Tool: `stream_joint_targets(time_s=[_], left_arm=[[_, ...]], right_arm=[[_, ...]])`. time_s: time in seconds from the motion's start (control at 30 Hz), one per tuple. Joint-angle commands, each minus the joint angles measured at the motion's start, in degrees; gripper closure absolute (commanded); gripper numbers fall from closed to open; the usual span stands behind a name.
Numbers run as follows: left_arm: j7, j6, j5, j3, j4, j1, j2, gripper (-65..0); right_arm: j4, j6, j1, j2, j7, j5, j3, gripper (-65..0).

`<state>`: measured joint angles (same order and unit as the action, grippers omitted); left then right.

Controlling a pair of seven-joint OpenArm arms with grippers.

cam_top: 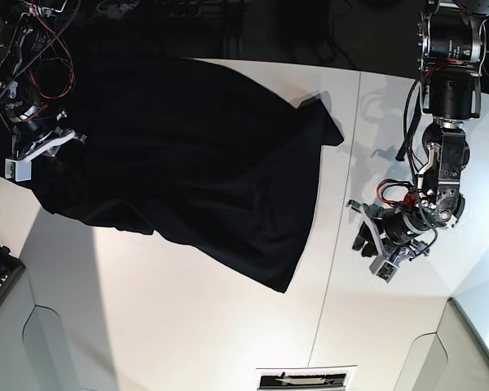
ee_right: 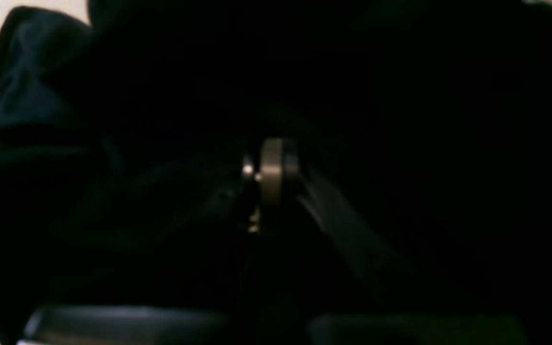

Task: Layout the t-shirt on the table in an organized manner, then fold the t-shirt properly
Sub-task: 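Grasp the shirt edge nearest the left gripper and pull it outward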

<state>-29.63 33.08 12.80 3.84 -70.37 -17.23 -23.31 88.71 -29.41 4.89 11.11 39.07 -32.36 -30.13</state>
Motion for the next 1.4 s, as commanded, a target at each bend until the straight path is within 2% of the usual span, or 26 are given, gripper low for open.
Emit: stream_joint_targets(time_s=[0.0, 0.03, 0.17, 0.23, 0.4, 0.53, 0.63, 0.77, 0.87, 1.03, 1.2, 1.37], left_arm=[[0.22, 3.91, 2.82, -0.20, -1.40, -1.46, -0.48, -15.4], [-0.61, 6.75, 4.63, -0.15, -1.55, -1.46, -0.15, -13.0], [-1.95, 6.92, 6.29, -0.04, -1.60, -0.98, 2.12, -0.6], [-1.92, 6.92, 6.43, -0.04, -1.60, 0.04, 3.28, 0.0], [-1.90, 6.92, 11.85, 0.33, -1.64, 4.15, 5.62, 0.0], [-1.31, 6.92, 11.82, 2.10, -1.62, 6.16, 7.02, 0.0], [-0.50, 6.92, 9.25, 4.57, -1.44, 6.25, 7.13, 0.0], [3.98, 6.92, -2.64, 7.02, 0.79, 5.11, 6.88, 0.0], [6.84, 0.92, -7.17, 7.08, 5.95, 1.90, 5.57, 0.0], [7.19, -3.41, -9.25, 7.08, 17.77, -6.62, 1.18, 0.0], [7.58, -3.93, -8.98, 7.08, 22.67, -12.61, -3.30, 0.0], [3.52, -3.32, 2.91, 7.06, 17.11, -13.86, -7.58, 0.0]], right_arm=[[1.90, -0.83, -0.57, 0.79, -0.90, -1.07, -0.28, 0.0], [2.56, -0.83, -0.59, 0.81, -0.83, -1.07, -0.28, 0.0], [4.13, -0.76, -0.85, 0.81, -0.85, -0.39, -0.28, 0.0], [4.13, -0.48, -0.87, 0.81, -0.66, 1.18, -0.28, 0.0], [4.13, -0.37, -0.87, 0.98, -0.66, 2.58, -2.12, 0.0], [4.13, -0.37, -0.87, 1.86, -0.15, 2.58, -4.98, 0.0], [4.13, -0.39, -0.61, 3.13, 0.39, 2.58, -5.27, 0.0], [4.07, -0.37, -0.39, 3.43, 0.61, 3.67, -5.27, 0.0], [4.07, -0.37, -0.39, 3.43, 0.61, 3.63, -5.27, 0.0], [4.07, -0.37, -0.26, 3.41, 0.63, 3.17, -5.27, 0.0], [4.07, -0.39, -0.28, 3.30, 0.61, 0.52, -5.27, 0.0], [4.07, -0.39, -0.26, 3.30, 0.70, -0.22, -5.27, 0.0]])
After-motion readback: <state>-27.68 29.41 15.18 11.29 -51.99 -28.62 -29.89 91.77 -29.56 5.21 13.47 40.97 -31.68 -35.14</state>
